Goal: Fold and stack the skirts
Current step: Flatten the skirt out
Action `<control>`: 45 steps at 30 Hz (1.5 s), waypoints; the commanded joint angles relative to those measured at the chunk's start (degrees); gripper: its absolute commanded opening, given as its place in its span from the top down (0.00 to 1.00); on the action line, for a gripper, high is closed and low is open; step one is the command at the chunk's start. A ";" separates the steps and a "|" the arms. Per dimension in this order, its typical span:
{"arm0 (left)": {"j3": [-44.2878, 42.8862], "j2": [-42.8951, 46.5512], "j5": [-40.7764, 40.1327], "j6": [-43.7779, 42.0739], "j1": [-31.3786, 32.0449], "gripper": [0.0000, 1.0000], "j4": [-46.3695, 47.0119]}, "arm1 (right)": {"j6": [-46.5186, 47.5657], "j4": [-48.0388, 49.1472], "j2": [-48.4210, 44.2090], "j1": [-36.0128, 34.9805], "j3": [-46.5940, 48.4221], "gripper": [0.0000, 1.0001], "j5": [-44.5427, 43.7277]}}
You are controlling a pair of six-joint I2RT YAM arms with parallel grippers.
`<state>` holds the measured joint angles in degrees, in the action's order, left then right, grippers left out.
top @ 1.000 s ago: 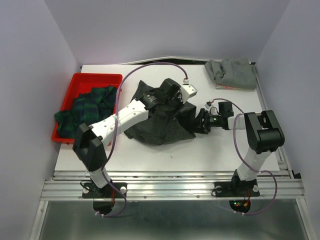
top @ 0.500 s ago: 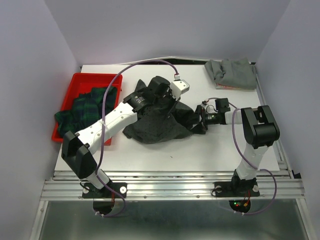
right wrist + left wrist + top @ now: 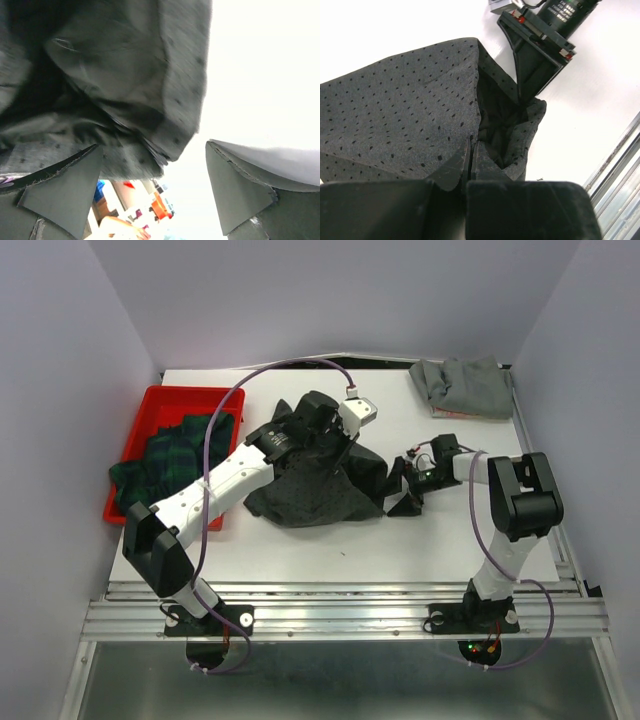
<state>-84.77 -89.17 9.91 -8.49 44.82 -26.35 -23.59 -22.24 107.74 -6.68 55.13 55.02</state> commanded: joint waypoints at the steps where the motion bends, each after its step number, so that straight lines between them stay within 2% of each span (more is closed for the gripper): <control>1: -1.98 3.38 -0.33 -0.12 -0.34 1.00 2.97 | 5.67 -10.54 -1.31 2.01 -1.26 0.11 -15.04; 6: -2.94 3.38 0.37 0.05 -0.52 1.00 2.97 | 4.00 -7.91 -1.40 2.02 -4.24 0.12 -10.56; 13: -3.03 4.17 5.19 0.58 -1.49 1.00 2.88 | 0.75 -3.17 6.51 -1.92 -2.31 0.13 -7.65; 17: -2.42 5.31 9.15 1.37 -2.72 1.00 3.32 | -2.59 1.05 8.80 -2.46 -3.10 0.18 -7.74; 20: 0.30 7.16 11.35 1.46 -3.07 1.00 4.11 | -4.53 3.60 10.99 -2.46 -1.88 0.36 -7.56; 21: 2.14 7.69 11.97 1.11 -3.16 1.00 4.11 | -4.88 4.04 11.61 -2.46 -0.57 0.53 -7.91; 22: 3.29 8.65 12.41 0.85 -3.07 1.00 4.11 | -4.97 3.96 11.44 -2.46 0.14 0.61 -8.35; 23: 5.82 9.18 12.33 -0.29 -3.16 1.00 4.11 | -4.62 4.05 11.17 -2.46 0.76 0.77 -8.62; 25: 8.99 11.46 10.57 -2.22 -3.16 1.00 4.37 | -4.36 4.13 7.67 -1.85 1.73 0.93 -10.72; 26: 13.01 12.43 9.70 -4.32 -3.16 1.00 5.07 | -3.92 4.22 6.00 -1.33 1.91 0.99 -11.86; 29: 19.54 16.82 6.70 -7.23 -3.25 0.99 6.92 | -1.38 4.13 -1.99 0.43 1.47 0.99 -16.34; 32: 25.70 18.33 6.17 -9.53 -3.33 0.84 8.33 | 1.78 2.82 -10.93 0.44 1.12 0.99 -23.02; 33: 27.45 17.46 5.65 -9.27 -3.33 0.75 8.85 | 2.15 1.68 -12.89 0.44 1.20 0.99 -24.95; 37: 29.05 14.37 7.30 -8.04 -3.42 0.63 9.56 | 5.13 -1.75 -18.44 0.44 2.52 0.99 -26.63; 42: 27.91 15.95 11.88 -7.24 -3.68 0.25 10.27 | 7.60 -3.25 -21.17 -0.17 2.26 0.99 -26.81; 45: 25.63 17.79 12.59 -6.02 -3.86 0.20 9.65 | 7.86 -3.34 -22.31 -1.23 1.91 0.99 -25.93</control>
<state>-55.79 -74.85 19.55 -15.49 41.28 -18.44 -17.91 -24.32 87.74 -6.81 56.49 30.26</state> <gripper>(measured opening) 0.793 0.046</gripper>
